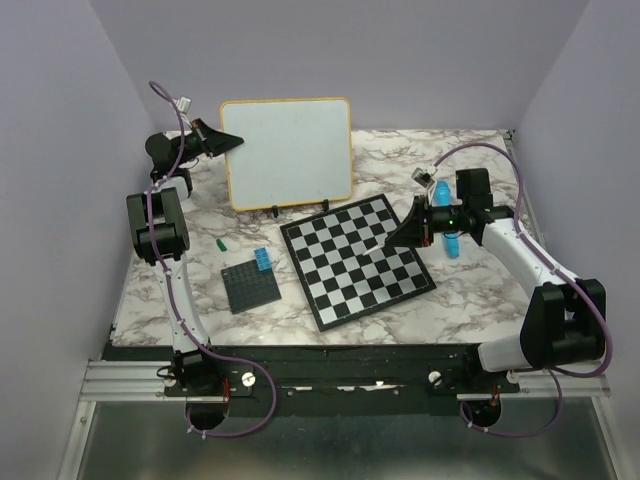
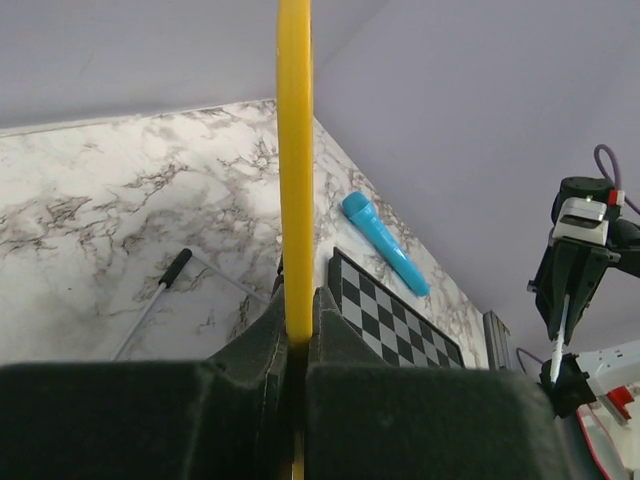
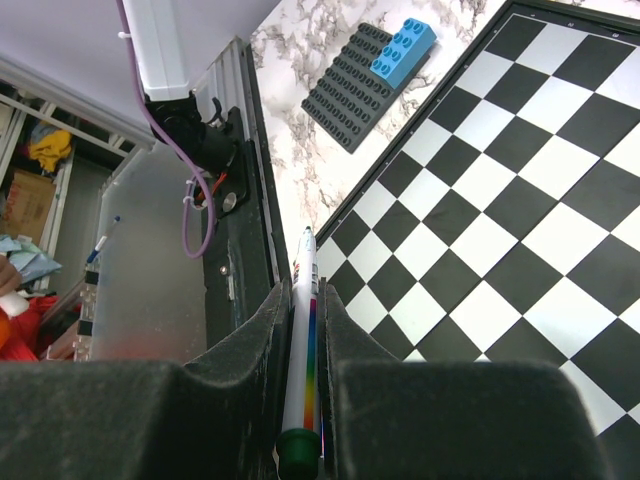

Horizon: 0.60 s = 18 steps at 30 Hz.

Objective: Write a sentence on the whiteboard
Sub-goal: Pick up the whiteboard from the whiteboard stand.

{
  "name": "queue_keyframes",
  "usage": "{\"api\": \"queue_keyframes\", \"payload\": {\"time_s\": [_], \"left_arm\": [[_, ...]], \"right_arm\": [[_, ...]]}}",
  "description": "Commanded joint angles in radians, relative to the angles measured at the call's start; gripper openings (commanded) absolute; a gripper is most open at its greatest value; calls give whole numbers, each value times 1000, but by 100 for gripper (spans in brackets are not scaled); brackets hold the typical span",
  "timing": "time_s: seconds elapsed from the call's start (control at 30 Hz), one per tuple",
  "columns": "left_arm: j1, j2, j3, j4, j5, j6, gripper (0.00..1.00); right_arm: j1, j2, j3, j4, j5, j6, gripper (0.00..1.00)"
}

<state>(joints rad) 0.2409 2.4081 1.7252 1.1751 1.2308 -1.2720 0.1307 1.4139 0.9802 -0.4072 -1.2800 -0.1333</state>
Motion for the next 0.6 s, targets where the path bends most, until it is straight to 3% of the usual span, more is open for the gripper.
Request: {"api": "queue_keyframes", "payload": {"time_s": [0.0,0.57], "left_arm": [[12,-102,42,199,-97,-76,0],[-3,-328,-131,279,-254,-156,0]], "right_arm": [[-5,-20,31,-19,-1,-25,1],[-16,-73,38,-25,7,-28,1]]}}
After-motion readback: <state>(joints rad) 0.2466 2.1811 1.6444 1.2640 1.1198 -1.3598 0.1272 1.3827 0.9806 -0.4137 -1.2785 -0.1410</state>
